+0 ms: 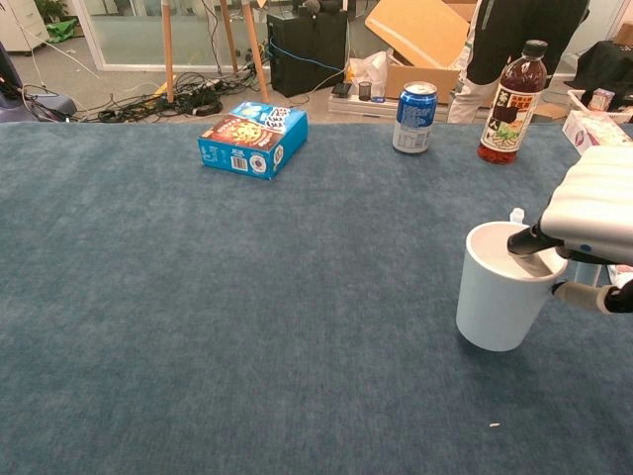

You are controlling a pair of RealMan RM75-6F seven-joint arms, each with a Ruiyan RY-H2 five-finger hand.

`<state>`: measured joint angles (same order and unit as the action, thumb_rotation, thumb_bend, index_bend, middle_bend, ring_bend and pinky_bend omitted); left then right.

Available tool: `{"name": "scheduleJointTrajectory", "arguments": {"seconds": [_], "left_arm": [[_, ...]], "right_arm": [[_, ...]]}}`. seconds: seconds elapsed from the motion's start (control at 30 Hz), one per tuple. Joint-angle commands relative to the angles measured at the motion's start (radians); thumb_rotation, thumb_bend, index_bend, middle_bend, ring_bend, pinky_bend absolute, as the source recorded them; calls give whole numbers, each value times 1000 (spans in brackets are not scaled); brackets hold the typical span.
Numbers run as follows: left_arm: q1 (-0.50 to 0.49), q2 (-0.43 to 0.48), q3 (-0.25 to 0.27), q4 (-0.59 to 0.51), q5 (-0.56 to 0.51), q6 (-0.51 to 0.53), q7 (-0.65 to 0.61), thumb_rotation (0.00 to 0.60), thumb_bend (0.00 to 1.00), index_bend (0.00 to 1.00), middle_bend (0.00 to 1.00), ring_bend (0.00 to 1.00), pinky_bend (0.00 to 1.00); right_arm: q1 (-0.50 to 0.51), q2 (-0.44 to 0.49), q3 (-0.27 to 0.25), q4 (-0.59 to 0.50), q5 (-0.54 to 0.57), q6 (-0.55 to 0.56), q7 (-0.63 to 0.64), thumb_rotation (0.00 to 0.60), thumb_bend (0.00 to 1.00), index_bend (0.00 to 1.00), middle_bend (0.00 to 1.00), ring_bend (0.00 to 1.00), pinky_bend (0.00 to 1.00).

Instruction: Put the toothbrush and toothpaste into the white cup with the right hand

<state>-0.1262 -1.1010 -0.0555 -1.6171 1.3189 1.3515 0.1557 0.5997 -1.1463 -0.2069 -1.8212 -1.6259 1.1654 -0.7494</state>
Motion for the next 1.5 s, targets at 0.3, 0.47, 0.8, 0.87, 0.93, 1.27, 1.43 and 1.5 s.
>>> {"name": "scheduleJointTrajectory", "arguments": {"seconds": [0.3, 0.47, 0.8, 0.87, 0.93, 1.27, 1.43, 1.5], "left_arm": [[-4, -10, 3, 3, -4, -7, 17, 600, 0, 583, 247, 180, 133], [-4, -10, 2, 2, -6, -5, 17, 600, 0, 584, 247, 180, 133], [-6, -12, 2, 3, -9, -10, 20, 600, 0, 584, 247, 180, 133], [-6, -12, 2, 3, -11, -11, 18, 600, 0, 584, 247, 180, 133], [-6, -11, 1, 4, -13, -12, 16, 600, 0, 584, 247, 180, 133], [-7, -11, 1, 4, -12, -10, 17, 600, 0, 584, 247, 180, 134], [-6, -11, 2, 3, -11, -9, 18, 600, 0, 584, 247, 180, 134], [-7, -11, 2, 4, -13, -10, 19, 600, 0, 584, 247, 180, 135]], "right_arm": [[-61, 14, 5, 31, -50, 16, 25, 600, 313, 662, 1000, 1000, 1000], [-84, 10, 15, 55, -63, 16, 33, 600, 313, 662, 1000, 1000, 1000], [-109, 2, 36, 93, -77, 1, 76, 600, 314, 662, 1000, 1000, 1000], [-113, -2, 40, 101, -78, -4, 83, 600, 313, 662, 1000, 1000, 1000], [-116, -5, 45, 108, -80, -10, 88, 600, 314, 662, 1000, 1000, 1000], [-131, -10, 57, 123, -90, -29, 97, 600, 313, 662, 1000, 1000, 1000], [-138, -3, 61, 119, -92, -36, 99, 600, 306, 648, 1000, 1000, 1000], [-142, 3, 63, 114, -90, -38, 97, 600, 302, 611, 1000, 1000, 1000]]}}
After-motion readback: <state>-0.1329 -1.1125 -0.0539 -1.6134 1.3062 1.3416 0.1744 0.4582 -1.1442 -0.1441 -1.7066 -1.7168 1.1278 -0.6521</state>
